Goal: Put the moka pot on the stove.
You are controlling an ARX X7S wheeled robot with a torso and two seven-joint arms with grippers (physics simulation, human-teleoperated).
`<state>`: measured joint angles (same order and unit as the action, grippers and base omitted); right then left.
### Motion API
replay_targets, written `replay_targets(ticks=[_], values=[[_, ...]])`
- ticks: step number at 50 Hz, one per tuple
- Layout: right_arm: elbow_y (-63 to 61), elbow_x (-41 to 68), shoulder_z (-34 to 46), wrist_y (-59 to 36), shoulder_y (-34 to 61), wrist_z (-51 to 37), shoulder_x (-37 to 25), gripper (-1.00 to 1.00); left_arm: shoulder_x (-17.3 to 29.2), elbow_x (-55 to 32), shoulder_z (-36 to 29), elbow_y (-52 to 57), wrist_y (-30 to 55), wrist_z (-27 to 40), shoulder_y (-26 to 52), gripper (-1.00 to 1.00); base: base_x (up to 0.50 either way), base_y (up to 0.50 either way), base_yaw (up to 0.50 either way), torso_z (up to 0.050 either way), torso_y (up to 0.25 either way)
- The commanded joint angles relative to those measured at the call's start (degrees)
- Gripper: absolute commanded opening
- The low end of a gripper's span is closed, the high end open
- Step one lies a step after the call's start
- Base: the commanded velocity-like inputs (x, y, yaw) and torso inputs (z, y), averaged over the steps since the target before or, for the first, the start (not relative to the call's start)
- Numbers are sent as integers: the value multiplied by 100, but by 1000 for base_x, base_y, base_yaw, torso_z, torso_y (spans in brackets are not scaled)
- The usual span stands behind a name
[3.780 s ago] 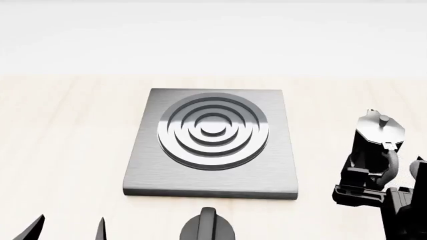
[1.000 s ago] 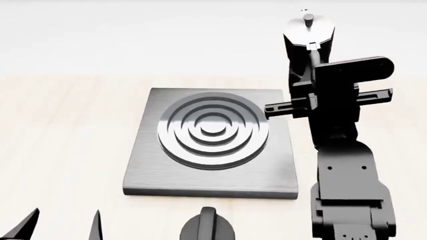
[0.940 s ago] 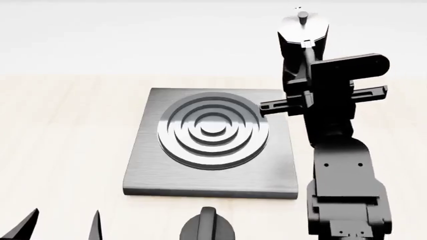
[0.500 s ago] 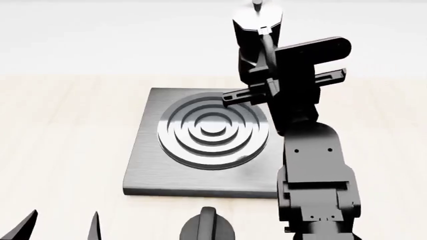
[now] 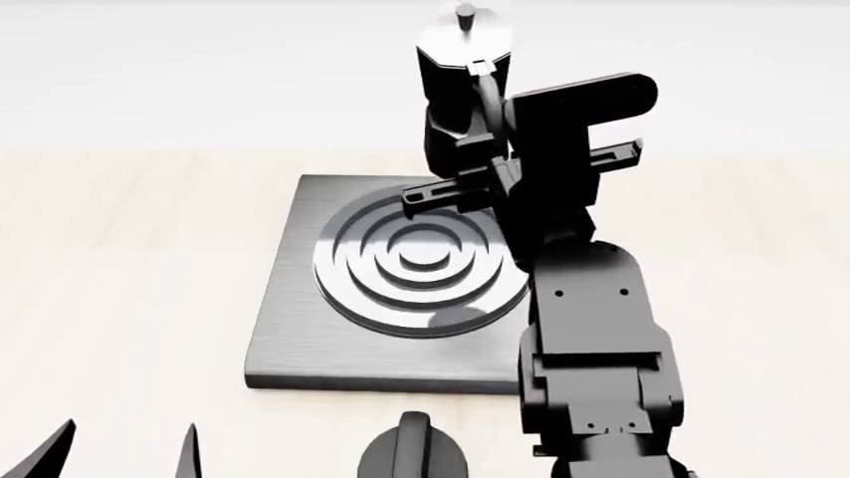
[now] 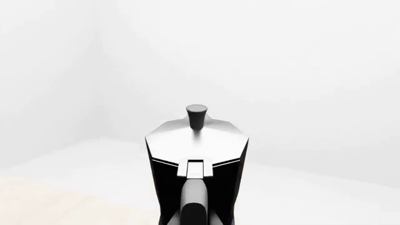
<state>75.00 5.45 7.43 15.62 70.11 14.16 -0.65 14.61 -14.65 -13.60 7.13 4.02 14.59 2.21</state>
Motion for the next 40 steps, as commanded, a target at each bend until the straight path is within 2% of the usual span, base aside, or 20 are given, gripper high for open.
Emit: replay_targets(ticks=[1, 14, 24, 40], values=[[-2, 645, 289, -223, 53, 39, 62, -100, 1, 7, 22, 11, -114, -1, -49, 100, 0, 0, 0, 0, 10], [-2, 1322, 948, -367, -5, -78, 63, -100, 37, -22, 4, 66, -118, 36, -77, 100, 0, 0, 0, 1, 1], [-2, 2074, 1923, -393, -39, -304, 64, -100, 43, -26, -22, 26, -126, 59, -44, 100, 0, 0, 0, 0, 1], [-1, 2497, 2165, -483, -232, -263, 64, -100, 74, -40, -61, 44, -120, 102, -56, 100, 0, 0, 0, 0, 1]])
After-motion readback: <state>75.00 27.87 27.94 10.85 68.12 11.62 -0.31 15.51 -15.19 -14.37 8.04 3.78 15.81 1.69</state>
